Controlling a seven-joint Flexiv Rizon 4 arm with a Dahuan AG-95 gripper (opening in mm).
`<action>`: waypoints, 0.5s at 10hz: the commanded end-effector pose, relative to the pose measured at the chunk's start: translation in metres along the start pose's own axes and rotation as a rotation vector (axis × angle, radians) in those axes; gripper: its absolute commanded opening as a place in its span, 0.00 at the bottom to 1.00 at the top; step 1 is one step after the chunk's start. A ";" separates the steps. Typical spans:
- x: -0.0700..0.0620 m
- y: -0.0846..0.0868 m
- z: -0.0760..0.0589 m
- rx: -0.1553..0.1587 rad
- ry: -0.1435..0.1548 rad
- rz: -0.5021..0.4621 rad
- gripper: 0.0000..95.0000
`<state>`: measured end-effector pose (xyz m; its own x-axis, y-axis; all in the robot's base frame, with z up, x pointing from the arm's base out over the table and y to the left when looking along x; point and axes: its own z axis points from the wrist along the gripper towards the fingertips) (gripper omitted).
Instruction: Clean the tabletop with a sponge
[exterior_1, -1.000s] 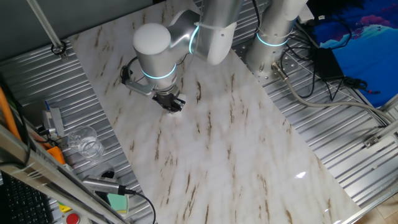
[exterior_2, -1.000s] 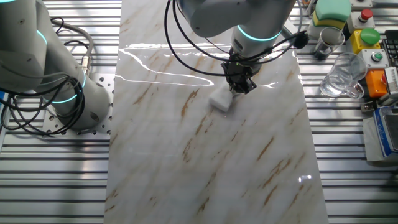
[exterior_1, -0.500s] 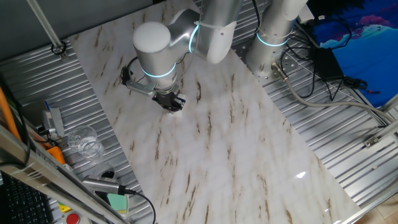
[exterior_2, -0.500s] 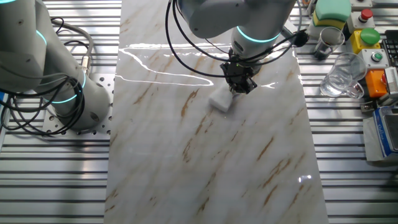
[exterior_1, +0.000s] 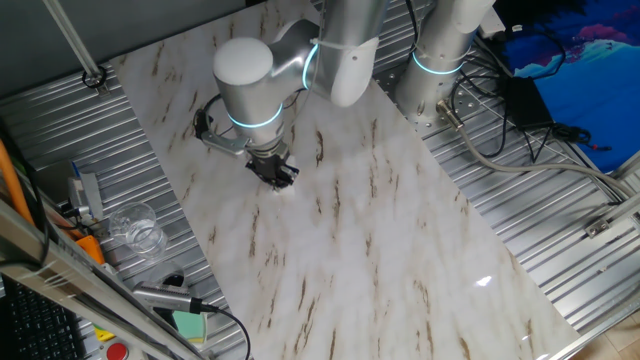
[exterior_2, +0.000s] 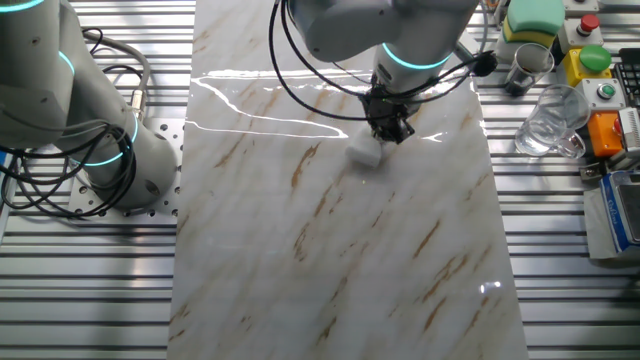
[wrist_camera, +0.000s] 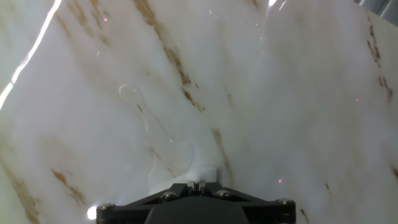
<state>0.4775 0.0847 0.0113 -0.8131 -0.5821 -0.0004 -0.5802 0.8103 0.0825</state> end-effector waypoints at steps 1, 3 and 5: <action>-0.012 0.010 0.000 -0.001 -0.006 0.020 0.00; -0.027 0.022 0.003 -0.026 -0.032 0.053 0.00; -0.039 0.033 0.008 -0.018 -0.046 0.081 0.00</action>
<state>0.4892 0.1345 0.0118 -0.8580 -0.5125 -0.0349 -0.5130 0.8512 0.1106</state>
